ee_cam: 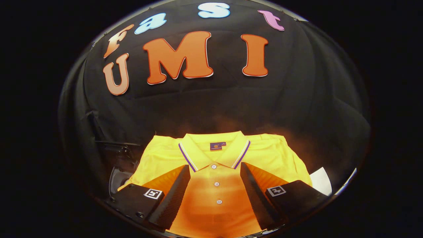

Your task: Put the clothes into the washing machine and then close the washing machine lid.

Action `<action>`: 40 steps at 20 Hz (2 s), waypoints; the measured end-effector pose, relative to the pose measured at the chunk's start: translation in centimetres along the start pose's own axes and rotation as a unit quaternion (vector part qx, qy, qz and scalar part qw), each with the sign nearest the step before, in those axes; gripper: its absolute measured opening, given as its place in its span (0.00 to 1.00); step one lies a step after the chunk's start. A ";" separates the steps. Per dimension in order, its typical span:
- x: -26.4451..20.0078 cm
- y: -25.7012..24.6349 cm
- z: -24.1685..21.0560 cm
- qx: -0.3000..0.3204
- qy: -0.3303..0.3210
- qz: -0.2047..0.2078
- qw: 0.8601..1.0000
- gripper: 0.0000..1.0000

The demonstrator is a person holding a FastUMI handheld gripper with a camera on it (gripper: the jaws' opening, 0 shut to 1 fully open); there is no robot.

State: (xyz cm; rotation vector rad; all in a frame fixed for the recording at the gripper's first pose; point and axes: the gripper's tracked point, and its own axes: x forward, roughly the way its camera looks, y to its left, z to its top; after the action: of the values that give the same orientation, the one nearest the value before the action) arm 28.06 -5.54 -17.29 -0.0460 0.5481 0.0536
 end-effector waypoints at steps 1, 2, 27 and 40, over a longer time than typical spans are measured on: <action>0.7 0.0 -0.6 0.004 0.011 0.001 1.000 0.99; 1.3 0.1 -1.0 0.008 0.021 0.002 1.000 0.99; 2.9 0.3 -3.7 -0.012 0.213 -0.013 0.977 0.60; 3.6 0.9 -3.2 -0.013 0.240 -0.025 0.970 0.20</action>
State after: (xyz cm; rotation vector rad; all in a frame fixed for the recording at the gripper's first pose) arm 29.38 -4.69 -21.91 -0.0993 1.0300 0.0003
